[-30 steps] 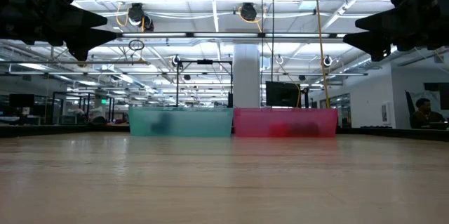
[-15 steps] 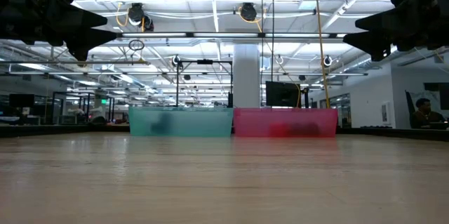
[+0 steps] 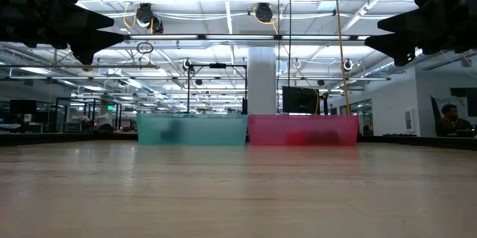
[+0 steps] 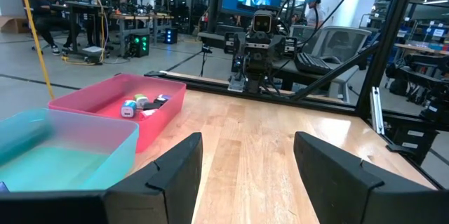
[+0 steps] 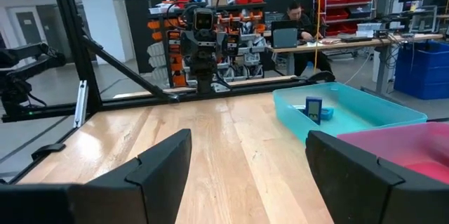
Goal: Sort charging adapters and watches
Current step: Return to Home Position
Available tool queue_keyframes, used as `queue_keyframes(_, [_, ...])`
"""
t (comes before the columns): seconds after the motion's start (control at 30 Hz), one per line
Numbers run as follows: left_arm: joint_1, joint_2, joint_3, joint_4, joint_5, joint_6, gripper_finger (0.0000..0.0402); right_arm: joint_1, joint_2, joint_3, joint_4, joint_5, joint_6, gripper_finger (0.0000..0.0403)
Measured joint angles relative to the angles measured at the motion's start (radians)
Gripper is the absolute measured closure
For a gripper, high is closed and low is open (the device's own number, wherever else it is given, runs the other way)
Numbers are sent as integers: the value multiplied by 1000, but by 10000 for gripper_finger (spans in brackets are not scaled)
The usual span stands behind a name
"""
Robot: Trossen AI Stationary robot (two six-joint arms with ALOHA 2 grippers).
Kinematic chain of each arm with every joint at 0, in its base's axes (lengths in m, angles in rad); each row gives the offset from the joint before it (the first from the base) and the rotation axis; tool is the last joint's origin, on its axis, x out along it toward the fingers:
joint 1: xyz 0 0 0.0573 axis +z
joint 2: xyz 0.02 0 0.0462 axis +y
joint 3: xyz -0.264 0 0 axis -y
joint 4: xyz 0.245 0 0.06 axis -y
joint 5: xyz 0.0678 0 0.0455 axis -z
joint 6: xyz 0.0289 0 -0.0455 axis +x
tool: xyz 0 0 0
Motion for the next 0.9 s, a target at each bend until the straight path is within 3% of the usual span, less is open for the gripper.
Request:
queue_keyframes(0.17, [0,0,0,0,0,0,174,0,0,0,-4,-52,-38,135])
queue_keyframes(0.9, [0,0,0,0,0,0,174,0,0,0,-59,-52,-73,135])
